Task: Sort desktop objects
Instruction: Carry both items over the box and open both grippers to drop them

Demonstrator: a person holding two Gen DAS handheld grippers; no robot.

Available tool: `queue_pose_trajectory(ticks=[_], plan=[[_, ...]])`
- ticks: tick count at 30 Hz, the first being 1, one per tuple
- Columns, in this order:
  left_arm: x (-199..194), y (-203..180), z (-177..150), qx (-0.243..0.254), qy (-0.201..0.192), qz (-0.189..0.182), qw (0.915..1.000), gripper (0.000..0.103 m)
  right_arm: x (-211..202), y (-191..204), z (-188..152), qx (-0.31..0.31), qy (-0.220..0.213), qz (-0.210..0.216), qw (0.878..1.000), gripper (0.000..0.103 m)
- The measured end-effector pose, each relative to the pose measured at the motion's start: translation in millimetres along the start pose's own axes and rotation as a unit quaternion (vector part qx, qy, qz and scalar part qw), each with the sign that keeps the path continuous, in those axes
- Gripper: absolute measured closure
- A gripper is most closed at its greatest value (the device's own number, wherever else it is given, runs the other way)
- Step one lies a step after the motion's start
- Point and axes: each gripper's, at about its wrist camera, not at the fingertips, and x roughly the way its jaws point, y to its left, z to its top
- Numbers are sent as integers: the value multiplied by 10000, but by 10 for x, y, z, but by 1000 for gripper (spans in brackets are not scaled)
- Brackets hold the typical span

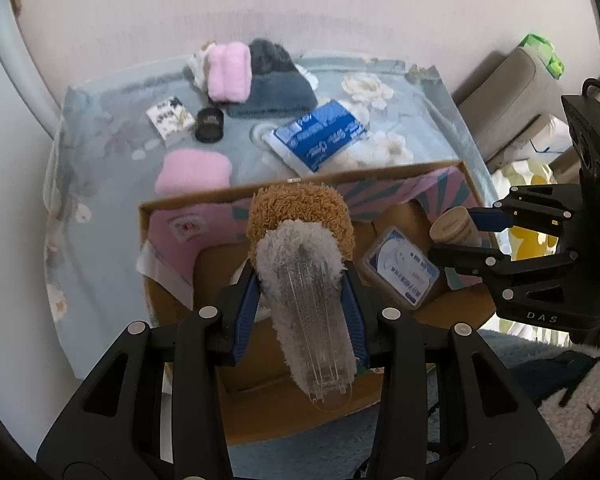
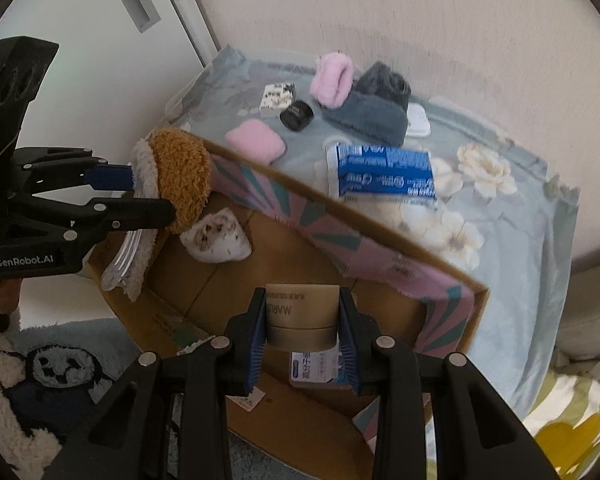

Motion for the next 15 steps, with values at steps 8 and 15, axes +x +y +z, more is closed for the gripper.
queue_pose_trajectory(ticks=[8, 15], plan=[[152, 4, -38, 13, 245, 80, 9997, 67, 153, 13, -77, 113, 165, 11, 9998, 72], [234, 12, -43, 61, 373, 63, 9993, 67, 235, 54, -82, 173, 252, 38, 9995, 72]])
